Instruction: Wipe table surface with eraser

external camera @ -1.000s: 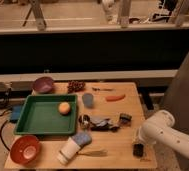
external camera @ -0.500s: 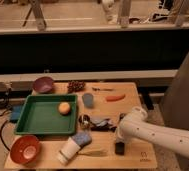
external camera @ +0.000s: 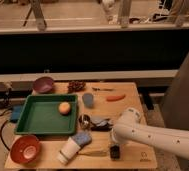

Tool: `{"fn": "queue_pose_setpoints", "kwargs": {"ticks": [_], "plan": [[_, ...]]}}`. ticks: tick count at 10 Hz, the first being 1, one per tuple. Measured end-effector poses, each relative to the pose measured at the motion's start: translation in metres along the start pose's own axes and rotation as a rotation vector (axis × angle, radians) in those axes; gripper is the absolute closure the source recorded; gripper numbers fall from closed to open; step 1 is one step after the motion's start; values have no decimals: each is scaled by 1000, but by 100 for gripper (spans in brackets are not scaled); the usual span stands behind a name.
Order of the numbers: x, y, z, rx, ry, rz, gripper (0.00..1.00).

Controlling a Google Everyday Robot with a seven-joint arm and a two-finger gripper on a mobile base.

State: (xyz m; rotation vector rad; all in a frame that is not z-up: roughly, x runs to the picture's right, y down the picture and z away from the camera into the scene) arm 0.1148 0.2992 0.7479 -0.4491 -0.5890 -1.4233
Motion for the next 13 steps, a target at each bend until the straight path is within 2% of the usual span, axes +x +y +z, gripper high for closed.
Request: {"fn": "queue_pose_setpoints", "kwargs": {"ticks": [2,5,7,9,11,13], "plan": [[-21,32,-7,-37,-2,-24,92],[-33,81,-9,-73,1,-10,92],[-30,117,-14,-88,16,40,92],[-20,149,-13,-111,28,117,92],[-8,162,-10,-118,34,164,92],[1,156,-7,-113,36,173,92]]}}
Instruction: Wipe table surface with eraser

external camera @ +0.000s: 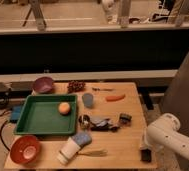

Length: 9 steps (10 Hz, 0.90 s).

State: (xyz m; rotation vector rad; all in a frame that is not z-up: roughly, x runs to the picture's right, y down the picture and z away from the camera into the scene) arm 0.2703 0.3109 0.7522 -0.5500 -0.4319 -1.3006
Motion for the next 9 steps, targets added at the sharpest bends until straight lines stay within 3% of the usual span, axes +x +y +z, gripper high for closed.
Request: {"fn": "queue_pose_setpoints", "kwargs": {"ticks": [4,6,9], "plan": [[5,-70,6,25,-20,-29,92],[-4,-115,6,48,-45,-83,92],[-19,-151,-4,90,-78,-161,92]]}}
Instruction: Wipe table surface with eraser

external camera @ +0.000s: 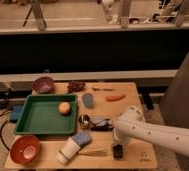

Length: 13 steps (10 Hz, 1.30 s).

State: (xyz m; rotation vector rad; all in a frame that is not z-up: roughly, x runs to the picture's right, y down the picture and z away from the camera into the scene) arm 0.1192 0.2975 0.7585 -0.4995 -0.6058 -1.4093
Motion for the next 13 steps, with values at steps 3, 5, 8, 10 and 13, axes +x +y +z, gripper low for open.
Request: {"fn": "queue_pose_setpoints", "kwargs": {"ticks": [3,5,8,10,13], "plan": [[-11,1,-2,15,-24,-31,92],[-19,22,-2,8,-27,-15,92],[-25,65,-8,-8,-11,38,92],[-23,95,-10,-23,3,95,92],[-12,130,-9,-48,23,179,92]]}}
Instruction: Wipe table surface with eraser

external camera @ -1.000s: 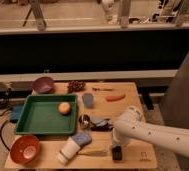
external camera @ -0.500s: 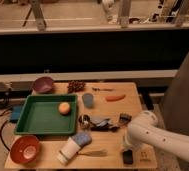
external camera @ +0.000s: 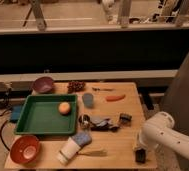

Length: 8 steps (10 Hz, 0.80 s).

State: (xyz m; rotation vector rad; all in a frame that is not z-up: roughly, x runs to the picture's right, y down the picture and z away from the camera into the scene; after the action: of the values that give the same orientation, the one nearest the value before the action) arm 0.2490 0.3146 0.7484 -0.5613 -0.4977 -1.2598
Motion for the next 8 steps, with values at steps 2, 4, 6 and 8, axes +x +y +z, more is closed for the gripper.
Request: {"fn": "queue_pose_setpoints", "kwargs": {"ticks": [2,4,6,8], "plan": [[12,-3,3,-4,11,17,92],[24,-28,7,-5,19,8,92],[36,-68,12,-13,19,-24,92],[45,-97,18,-25,10,-60,92]]}}
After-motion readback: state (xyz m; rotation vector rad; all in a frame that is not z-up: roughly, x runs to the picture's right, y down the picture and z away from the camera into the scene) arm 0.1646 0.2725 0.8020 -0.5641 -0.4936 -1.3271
